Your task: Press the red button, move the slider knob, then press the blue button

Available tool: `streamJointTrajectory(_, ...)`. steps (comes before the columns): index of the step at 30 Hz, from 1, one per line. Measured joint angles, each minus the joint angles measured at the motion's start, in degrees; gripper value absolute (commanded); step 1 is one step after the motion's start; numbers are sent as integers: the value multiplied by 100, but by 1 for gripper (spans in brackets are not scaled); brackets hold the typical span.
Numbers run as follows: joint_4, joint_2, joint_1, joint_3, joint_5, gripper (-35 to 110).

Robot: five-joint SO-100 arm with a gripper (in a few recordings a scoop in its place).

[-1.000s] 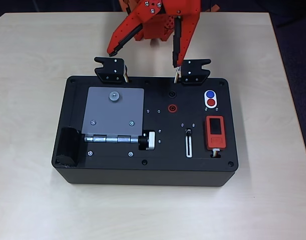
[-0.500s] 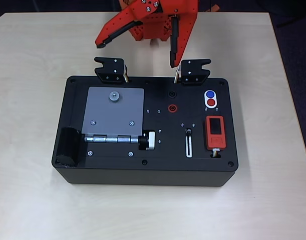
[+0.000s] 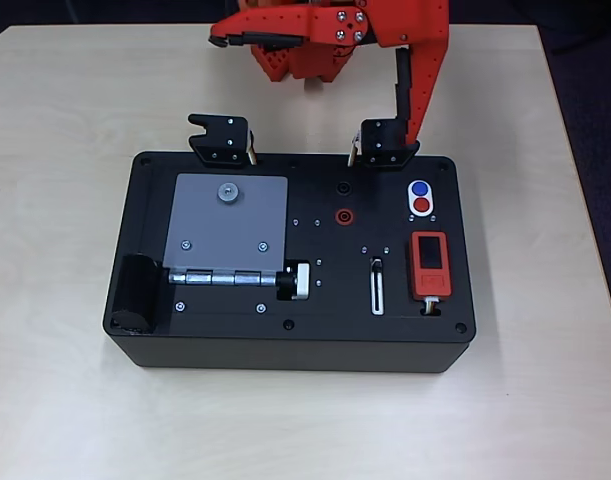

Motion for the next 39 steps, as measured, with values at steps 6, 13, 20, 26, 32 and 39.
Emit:
streamJointTrajectory(6, -53, -510, -316, -246, 193, 104)
streamJointTrajectory(13, -53, -984, -589, -589, 246, 104)
streamJointTrajectory(20, -229, -1204, -562, -598, 220, 104)
streamJointTrajectory(26, -422, -1415, -475, -483, 141, 104)
streamJointTrajectory(32, -519, -1441, -510, -211, 105, 104)
streamJointTrajectory(39, -510, -1441, -519, 18, 35, 104)
